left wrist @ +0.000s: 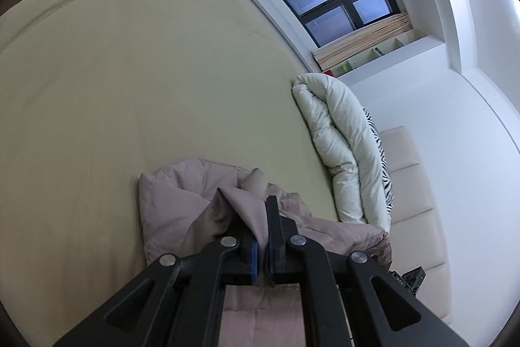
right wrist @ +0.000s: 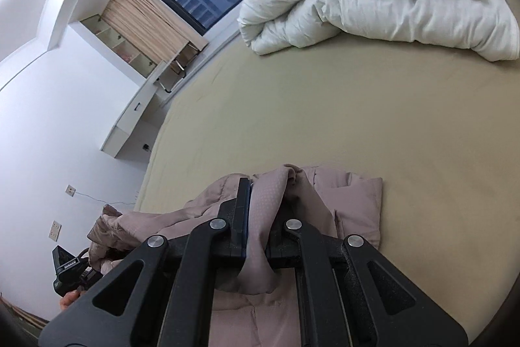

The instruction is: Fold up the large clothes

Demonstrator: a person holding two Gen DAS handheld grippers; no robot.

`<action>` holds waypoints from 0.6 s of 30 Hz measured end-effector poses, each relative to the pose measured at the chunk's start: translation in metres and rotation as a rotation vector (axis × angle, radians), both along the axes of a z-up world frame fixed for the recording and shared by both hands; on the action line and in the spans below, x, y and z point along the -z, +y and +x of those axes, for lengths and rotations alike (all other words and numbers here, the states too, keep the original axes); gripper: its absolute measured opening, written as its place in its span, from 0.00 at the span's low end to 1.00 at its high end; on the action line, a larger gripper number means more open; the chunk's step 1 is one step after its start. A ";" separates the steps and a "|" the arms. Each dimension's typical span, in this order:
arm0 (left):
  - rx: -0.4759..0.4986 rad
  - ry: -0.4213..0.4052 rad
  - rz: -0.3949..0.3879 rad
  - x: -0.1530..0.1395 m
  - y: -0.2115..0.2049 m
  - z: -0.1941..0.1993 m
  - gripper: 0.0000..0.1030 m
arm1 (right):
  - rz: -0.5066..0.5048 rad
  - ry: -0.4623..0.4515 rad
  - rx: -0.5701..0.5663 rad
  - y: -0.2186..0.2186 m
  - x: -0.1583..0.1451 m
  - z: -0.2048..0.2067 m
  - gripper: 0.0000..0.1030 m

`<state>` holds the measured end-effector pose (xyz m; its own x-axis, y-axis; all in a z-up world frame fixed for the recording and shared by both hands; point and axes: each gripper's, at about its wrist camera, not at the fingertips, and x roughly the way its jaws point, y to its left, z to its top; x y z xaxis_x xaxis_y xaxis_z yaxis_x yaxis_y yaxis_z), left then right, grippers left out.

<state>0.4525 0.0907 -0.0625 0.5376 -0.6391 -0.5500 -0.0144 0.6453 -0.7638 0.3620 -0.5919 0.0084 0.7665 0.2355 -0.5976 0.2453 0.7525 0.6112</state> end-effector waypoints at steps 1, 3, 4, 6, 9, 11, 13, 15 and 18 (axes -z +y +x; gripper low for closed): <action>-0.003 0.009 0.010 0.009 -0.003 0.010 0.05 | -0.001 0.026 0.012 -0.002 0.014 0.016 0.06; -0.013 0.024 0.034 0.028 -0.008 0.027 0.06 | 0.022 0.069 0.036 -0.006 0.045 0.038 0.06; -0.018 0.034 0.043 0.037 -0.010 0.034 0.06 | 0.037 0.086 0.047 -0.008 0.060 0.049 0.06; -0.023 0.064 0.069 0.058 -0.015 0.048 0.11 | 0.044 0.120 0.050 -0.009 0.087 0.065 0.07; -0.023 0.085 0.050 0.078 -0.019 0.051 0.11 | 0.111 0.181 0.024 -0.010 0.127 0.084 0.09; -0.038 0.056 0.062 0.069 -0.017 0.040 0.17 | 0.149 0.139 0.032 -0.014 0.129 0.085 0.11; -0.050 -0.004 0.132 0.046 -0.017 0.024 0.30 | 0.155 0.087 0.023 -0.014 0.119 0.078 0.20; -0.061 -0.090 0.231 0.014 -0.021 0.007 0.46 | 0.120 0.058 0.008 -0.011 0.105 0.072 0.44; -0.040 -0.212 0.329 -0.026 -0.041 -0.008 0.51 | 0.036 0.034 -0.018 -0.002 0.080 0.066 1.00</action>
